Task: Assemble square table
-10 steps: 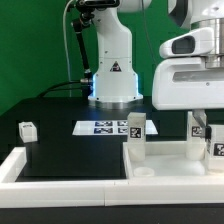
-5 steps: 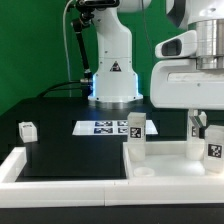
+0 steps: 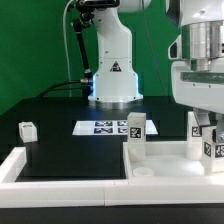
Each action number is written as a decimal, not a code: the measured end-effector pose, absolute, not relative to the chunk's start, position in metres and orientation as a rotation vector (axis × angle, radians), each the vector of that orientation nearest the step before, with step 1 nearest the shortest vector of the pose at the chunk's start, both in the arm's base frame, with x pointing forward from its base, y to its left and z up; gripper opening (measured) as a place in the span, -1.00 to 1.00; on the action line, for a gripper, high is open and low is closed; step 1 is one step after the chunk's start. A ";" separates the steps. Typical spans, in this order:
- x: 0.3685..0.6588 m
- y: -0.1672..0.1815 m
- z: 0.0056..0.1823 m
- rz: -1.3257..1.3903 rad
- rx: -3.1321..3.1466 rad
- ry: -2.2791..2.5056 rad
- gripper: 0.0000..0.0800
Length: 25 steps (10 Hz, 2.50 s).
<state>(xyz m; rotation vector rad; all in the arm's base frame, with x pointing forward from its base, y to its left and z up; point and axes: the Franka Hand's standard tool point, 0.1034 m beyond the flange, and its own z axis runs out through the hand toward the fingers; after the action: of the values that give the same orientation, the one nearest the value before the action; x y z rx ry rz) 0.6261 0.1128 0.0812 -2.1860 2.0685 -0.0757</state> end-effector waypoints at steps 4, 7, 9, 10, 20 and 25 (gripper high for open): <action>0.625 0.116 0.081 -0.052 -2.013 2.231 -0.27; 0.625 0.123 0.083 -0.112 -2.426 1.793 0.31; 0.624 0.122 0.082 -0.139 -2.579 1.574 0.60; 0.624 0.122 0.081 -0.147 -2.642 1.475 0.60; 0.627 0.123 0.082 -0.234 -2.958 0.851 -0.26; 0.624 0.123 0.080 -0.096 -2.542 1.692 -0.26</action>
Offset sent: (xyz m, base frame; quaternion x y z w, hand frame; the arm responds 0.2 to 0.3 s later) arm 0.0000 0.0000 0.0000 0.0000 0.0000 -0.0650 0.9979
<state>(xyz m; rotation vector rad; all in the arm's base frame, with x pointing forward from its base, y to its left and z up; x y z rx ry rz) 0.6237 0.1225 0.0800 -2.5422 1.6916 -0.0963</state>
